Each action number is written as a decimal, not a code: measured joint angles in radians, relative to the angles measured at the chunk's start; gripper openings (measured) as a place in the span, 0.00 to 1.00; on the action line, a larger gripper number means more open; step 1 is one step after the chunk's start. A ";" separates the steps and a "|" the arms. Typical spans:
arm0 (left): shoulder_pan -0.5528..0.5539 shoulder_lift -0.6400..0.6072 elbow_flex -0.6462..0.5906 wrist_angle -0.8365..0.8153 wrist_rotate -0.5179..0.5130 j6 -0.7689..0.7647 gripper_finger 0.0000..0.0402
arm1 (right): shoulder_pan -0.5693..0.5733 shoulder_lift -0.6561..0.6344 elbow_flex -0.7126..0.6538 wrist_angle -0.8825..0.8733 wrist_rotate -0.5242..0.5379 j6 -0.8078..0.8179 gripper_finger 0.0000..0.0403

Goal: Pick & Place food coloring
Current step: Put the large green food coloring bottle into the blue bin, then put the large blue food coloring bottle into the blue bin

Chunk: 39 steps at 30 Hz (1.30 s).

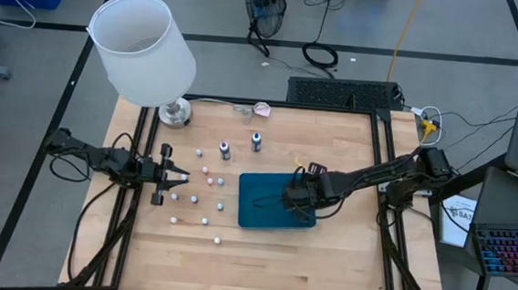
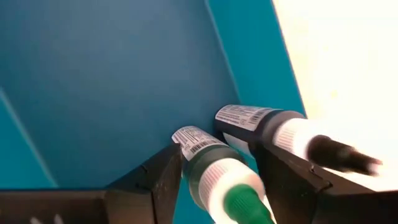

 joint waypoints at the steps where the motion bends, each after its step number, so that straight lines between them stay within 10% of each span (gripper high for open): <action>1: 0.000 0.000 0.000 0.000 0.000 0.000 0.26 | 0.000 -0.011 0.000 0.001 0.000 0.000 0.47; 9: 0.000 0.000 0.000 0.000 0.000 0.000 0.26 | -0.021 -0.143 0.000 0.068 0.006 -0.005 0.45; 20: 0.000 0.000 0.000 0.000 0.000 0.000 0.26 | -0.154 -0.240 0.023 0.801 -0.216 -0.352 0.42; 39: 0.000 0.000 0.000 0.000 0.000 0.000 0.26 | -0.435 0.165 0.600 0.218 -0.264 -0.357 0.62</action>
